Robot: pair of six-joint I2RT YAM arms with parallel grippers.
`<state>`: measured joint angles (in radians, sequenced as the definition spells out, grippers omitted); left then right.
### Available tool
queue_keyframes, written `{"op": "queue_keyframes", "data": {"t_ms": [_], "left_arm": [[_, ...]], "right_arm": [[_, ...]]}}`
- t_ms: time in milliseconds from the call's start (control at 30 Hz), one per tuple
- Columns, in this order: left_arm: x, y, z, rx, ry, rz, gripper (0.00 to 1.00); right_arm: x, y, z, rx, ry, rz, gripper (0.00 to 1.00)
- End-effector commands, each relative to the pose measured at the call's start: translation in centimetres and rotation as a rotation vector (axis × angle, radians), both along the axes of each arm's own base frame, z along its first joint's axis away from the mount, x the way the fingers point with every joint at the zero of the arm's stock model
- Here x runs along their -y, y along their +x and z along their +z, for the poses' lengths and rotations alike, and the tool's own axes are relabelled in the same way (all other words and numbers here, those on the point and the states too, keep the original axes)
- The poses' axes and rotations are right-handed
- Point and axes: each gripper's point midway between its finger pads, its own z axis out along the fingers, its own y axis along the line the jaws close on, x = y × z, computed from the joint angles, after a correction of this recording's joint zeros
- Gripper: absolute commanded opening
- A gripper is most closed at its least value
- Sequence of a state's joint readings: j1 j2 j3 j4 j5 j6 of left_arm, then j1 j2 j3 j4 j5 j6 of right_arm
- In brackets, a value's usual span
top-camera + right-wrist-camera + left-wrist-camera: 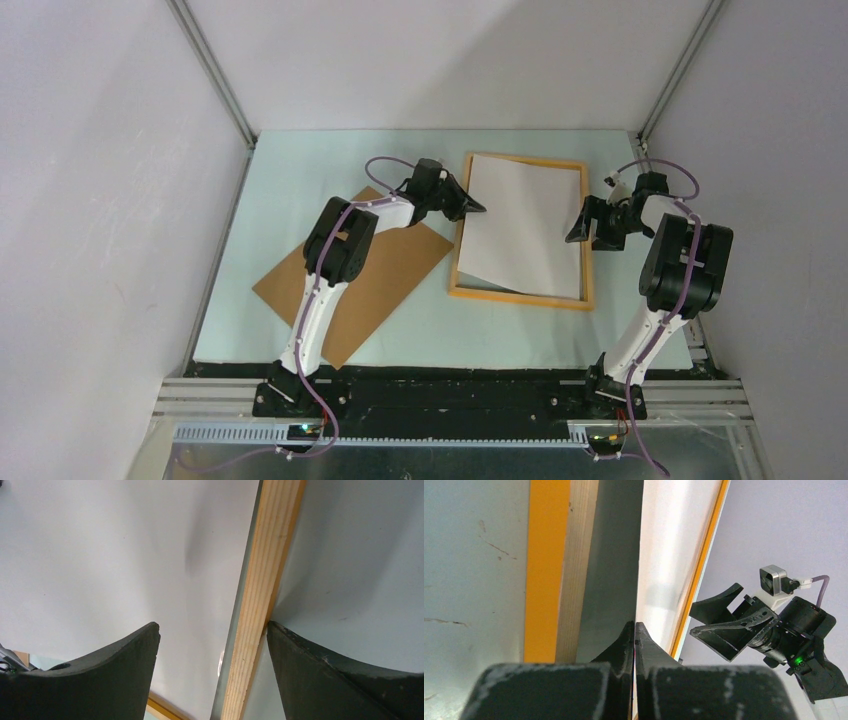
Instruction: Put the photo into the frame
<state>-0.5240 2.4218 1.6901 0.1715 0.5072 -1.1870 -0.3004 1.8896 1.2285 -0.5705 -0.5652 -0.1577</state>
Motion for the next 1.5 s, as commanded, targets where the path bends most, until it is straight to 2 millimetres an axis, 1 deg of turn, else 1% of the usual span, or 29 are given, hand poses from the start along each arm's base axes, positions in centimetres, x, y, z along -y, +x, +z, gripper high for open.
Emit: {"op": "queue_keyframes", "data": {"t_ms": [0, 367, 633, 667, 700, 867, 967, 1067, 1167, 1267, 1467], "left_arm": [[0.3, 0.4, 0.8, 0.031, -0.011, 0.021, 0.00], [0.4, 0.7, 0.8, -0.012, -0.028, 0.061, 0.00], [0.5, 0.2, 0.5, -0.033, -0.038, 0.080, 0.00], [0.5, 0.2, 0.8, -0.026, -0.045, 0.083, 0.00], [0.5, 0.1, 0.6, -0.029, -0.042, 0.084, 0.00], [0.5, 0.2, 0.9, -0.020, -0.050, 0.093, 0.01], [0.7, -0.3, 0.7, -0.022, -0.047, 0.084, 0.06], [1.0, -0.7, 0.4, -0.026, -0.044, 0.071, 0.15], [0.8, -0.9, -0.1, -0.028, -0.034, 0.067, 0.22], [0.7, -1.1, -0.1, -0.022, -0.028, 0.061, 0.30], [0.4, -1.3, 0.1, -0.021, -0.019, 0.056, 0.42]], "right_arm": [[-0.2, -1.0, -0.1, -0.025, 0.008, -0.003, 0.84], [-0.1, -1.1, -0.2, -0.028, 0.013, -0.013, 0.84], [-0.3, -1.0, -0.3, -0.031, 0.027, -0.023, 0.84], [-0.4, -1.0, -0.3, -0.032, 0.031, -0.026, 0.84], [-0.4, -1.0, -0.3, -0.032, 0.032, -0.026, 0.84], [-0.5, -1.2, -0.5, -0.042, 0.036, -0.030, 0.84], [-0.5, -1.4, -0.6, -0.047, 0.034, -0.032, 0.84], [-0.4, -1.5, -0.5, -0.047, 0.032, -0.033, 0.84], [-0.4, -1.5, -0.4, -0.041, 0.031, -0.034, 0.84], [-0.4, -1.6, -0.4, -0.043, 0.032, -0.035, 0.84], [-0.3, -1.5, -0.5, -0.042, 0.028, -0.034, 0.84]]}}
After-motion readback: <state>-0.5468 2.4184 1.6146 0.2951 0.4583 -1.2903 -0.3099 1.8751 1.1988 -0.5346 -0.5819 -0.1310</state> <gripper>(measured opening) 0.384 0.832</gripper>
